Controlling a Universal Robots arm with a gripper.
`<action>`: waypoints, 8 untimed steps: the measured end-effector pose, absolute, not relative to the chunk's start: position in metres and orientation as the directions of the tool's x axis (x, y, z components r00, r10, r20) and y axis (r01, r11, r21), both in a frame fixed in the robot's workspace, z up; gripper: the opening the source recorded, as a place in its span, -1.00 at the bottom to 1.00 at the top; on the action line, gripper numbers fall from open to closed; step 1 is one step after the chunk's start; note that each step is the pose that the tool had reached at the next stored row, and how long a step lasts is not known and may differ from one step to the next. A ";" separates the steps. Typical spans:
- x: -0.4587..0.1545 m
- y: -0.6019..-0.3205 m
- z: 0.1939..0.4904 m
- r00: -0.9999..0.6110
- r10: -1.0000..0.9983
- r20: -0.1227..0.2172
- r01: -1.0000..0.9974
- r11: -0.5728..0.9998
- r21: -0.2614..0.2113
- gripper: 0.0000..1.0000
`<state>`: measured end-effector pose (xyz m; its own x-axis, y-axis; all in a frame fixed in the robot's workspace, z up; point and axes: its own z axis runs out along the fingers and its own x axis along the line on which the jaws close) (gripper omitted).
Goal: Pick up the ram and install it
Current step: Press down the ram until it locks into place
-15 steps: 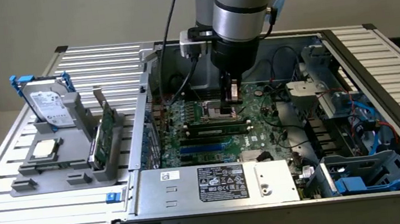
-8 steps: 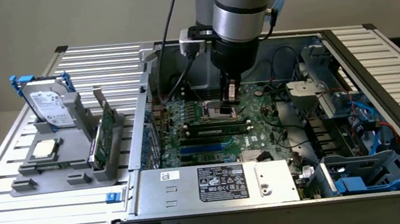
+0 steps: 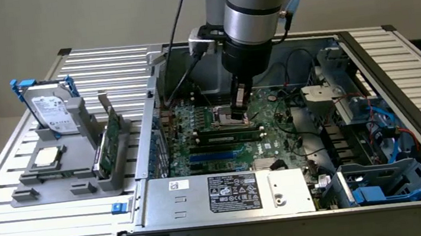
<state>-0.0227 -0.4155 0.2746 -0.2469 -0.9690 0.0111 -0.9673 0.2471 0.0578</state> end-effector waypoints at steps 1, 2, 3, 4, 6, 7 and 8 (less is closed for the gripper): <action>-0.023 -0.415 0.275 -0.261 -0.965 0.011 -0.963 0.262 0.058 -0.79; -0.023 -0.415 0.275 -0.276 -0.961 0.011 -0.959 0.276 0.058 -0.79; -0.023 -0.415 0.275 -0.291 -0.957 0.011 -0.955 0.291 0.058 -0.79; -0.023 -0.415 0.275 -0.306 -0.952 0.011 -0.950 0.306 0.058 -0.79; -0.023 -0.415 0.274 -0.336 -0.942 0.011 -0.940 0.336 0.058 -0.79; -0.023 -0.415 0.274 -0.350 -0.937 0.011 -0.935 0.350 0.058 -0.79; -0.023 -0.415 0.274 -0.364 -0.931 0.011 -0.929 0.364 0.058 -0.79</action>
